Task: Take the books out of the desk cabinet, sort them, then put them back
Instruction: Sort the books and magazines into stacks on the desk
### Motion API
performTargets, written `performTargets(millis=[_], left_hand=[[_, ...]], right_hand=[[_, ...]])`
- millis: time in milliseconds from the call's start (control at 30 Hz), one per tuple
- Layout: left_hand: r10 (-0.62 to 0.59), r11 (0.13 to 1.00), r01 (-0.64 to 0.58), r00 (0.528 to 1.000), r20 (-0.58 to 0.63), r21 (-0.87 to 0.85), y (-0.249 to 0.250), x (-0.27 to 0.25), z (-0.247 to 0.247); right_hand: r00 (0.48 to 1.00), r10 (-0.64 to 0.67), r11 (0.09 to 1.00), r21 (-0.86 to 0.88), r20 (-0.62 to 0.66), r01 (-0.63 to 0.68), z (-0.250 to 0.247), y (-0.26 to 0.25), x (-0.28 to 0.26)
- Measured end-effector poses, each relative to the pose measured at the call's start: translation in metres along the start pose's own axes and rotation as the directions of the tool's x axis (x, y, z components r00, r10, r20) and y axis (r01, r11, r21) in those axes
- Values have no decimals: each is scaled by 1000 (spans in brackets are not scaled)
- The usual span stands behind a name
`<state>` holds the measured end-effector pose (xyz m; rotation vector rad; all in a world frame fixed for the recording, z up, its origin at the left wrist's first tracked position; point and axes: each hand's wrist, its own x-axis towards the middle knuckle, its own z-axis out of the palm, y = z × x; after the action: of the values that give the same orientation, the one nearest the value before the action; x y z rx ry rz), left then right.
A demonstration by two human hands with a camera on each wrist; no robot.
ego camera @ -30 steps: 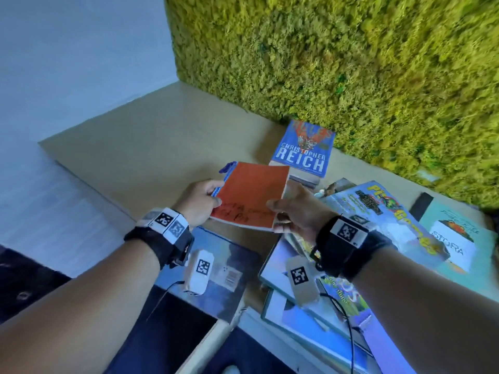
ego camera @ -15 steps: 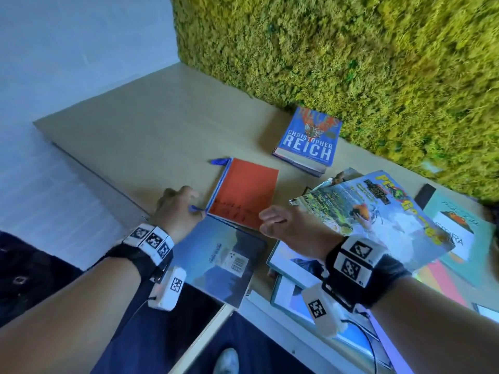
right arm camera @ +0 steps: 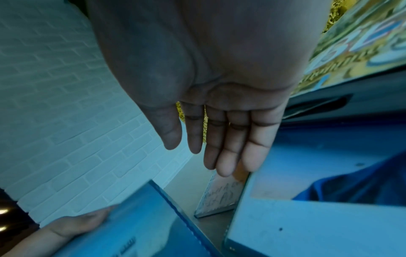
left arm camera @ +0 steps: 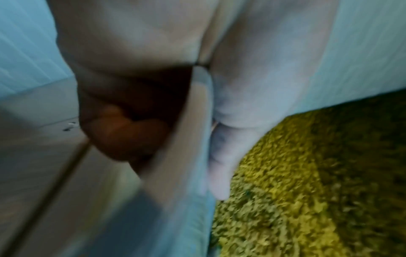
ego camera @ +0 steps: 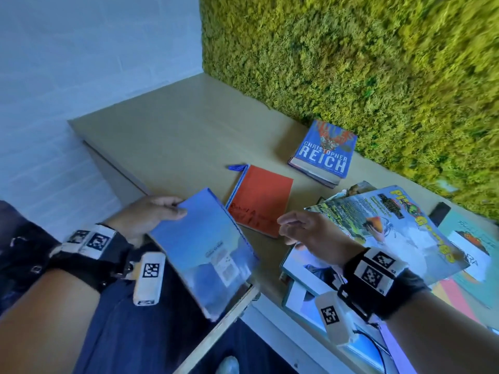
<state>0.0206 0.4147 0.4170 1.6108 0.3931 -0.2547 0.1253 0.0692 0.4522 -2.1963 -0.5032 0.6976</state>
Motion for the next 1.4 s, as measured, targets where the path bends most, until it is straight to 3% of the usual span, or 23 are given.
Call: performTargets(millis=[100,167,267,333,400,467,567,700,733,800,867,900,1100,1200,1300,1400], left_hand=[[172,981,-160,979,108,-111,30,-7,-5],[295,944,-264,944,146,-199,48,-5,2],[425,842,-330,893,146,-427,65,7,13],[542,748,-387,825,160,-540,82,12,24],[630,670,-433,761,154,-603,100,15,39],[668,639,-456,728,153,-620,113,19,58],[623,680,-452,772,129,-578,114,33,76],[458,830,-415,889,30,-374,95,50,85],[377,863,-356,926,-12,-359,88,52,88],[197,889,-169,980,22,-425,68,56,90],[46,867,8,994,96,-498,49,56,91],[16,870,37,994,104,-491,41,57,91],[142,975,-147,989,-43,-164,24,84,92],[211,969,-189,968,-133,158,39,98,88],[129,864,-82,990,-62,497,42,105,91],[-14,563,32,999,-29,826,28,106,100]], right_hand=[[1000,-15,996,86,-21,17,2,-8,-5],[1000,21,957,290,-9,-17,1,-14,-9],[979,120,679,706,167,-204,-10,-15,-12],[970,100,632,739,222,-234,-13,-14,-13],[950,42,677,690,309,-255,-6,-17,-16],[910,-51,653,703,411,-282,8,-28,-21],[903,-116,512,804,414,-303,18,-45,-26],[992,12,326,937,128,-125,6,-37,-20],[998,48,332,942,41,-55,3,-33,-18],[988,139,394,919,-74,14,-2,-28,-12],[967,213,465,885,-138,24,-1,-23,1],[955,247,509,861,-165,17,1,-22,6],[932,356,585,794,-71,-163,12,-21,40],[940,331,648,745,-89,-157,12,-27,61],[939,340,771,586,-46,-251,15,-23,79],[926,369,848,382,74,-368,25,-14,87]])
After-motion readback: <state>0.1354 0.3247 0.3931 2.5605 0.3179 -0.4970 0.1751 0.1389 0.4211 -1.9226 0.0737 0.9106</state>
